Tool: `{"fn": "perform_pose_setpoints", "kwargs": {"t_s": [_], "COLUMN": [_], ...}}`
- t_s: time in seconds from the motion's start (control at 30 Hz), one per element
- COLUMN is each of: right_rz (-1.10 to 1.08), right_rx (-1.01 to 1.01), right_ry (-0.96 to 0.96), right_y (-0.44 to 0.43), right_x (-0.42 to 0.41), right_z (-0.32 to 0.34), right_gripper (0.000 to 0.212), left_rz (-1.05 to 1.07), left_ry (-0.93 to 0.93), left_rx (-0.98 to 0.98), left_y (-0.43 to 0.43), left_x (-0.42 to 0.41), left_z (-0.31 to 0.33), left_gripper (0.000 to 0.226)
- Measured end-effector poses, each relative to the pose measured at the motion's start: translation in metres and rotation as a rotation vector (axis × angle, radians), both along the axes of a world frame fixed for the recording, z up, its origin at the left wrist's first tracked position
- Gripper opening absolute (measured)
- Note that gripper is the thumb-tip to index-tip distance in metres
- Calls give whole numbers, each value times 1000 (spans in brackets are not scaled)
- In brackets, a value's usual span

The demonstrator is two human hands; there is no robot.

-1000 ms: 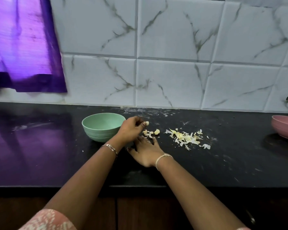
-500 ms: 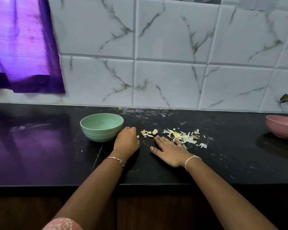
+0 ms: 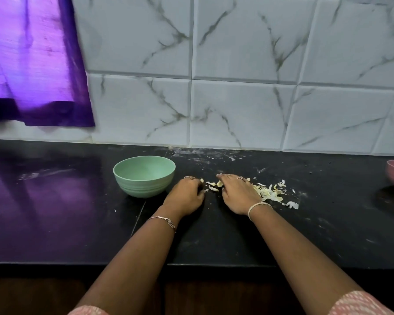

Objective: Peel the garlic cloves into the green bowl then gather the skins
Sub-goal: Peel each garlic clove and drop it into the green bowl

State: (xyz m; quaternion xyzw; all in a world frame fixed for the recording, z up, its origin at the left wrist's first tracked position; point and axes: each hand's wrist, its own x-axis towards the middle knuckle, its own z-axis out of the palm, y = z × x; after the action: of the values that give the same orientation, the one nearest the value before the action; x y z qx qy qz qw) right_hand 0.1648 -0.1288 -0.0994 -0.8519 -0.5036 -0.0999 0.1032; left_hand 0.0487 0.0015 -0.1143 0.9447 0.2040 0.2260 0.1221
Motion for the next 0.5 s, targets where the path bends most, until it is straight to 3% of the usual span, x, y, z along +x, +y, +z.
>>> {"fn": "perform_pose_setpoints", "kwargs": {"t_s": [0.2,0.4,0.5], "right_rz": [15,135,113], "right_rx": [112,336,462], "right_ry": [-9,305,454], "right_y": [5,1,-2], "right_x": [2,-2,2], "right_z": [-2,0,-2], "right_gripper": [30,15,23], "left_rz": [105,7,-28], "left_ry": [-40,-47,-28], "left_rx": [-31,-40,-9], "left_y": [4,1,0], "left_x": [0,0,1], "left_z": [-2,-2,-2], "left_gripper": [27,38,39]}}
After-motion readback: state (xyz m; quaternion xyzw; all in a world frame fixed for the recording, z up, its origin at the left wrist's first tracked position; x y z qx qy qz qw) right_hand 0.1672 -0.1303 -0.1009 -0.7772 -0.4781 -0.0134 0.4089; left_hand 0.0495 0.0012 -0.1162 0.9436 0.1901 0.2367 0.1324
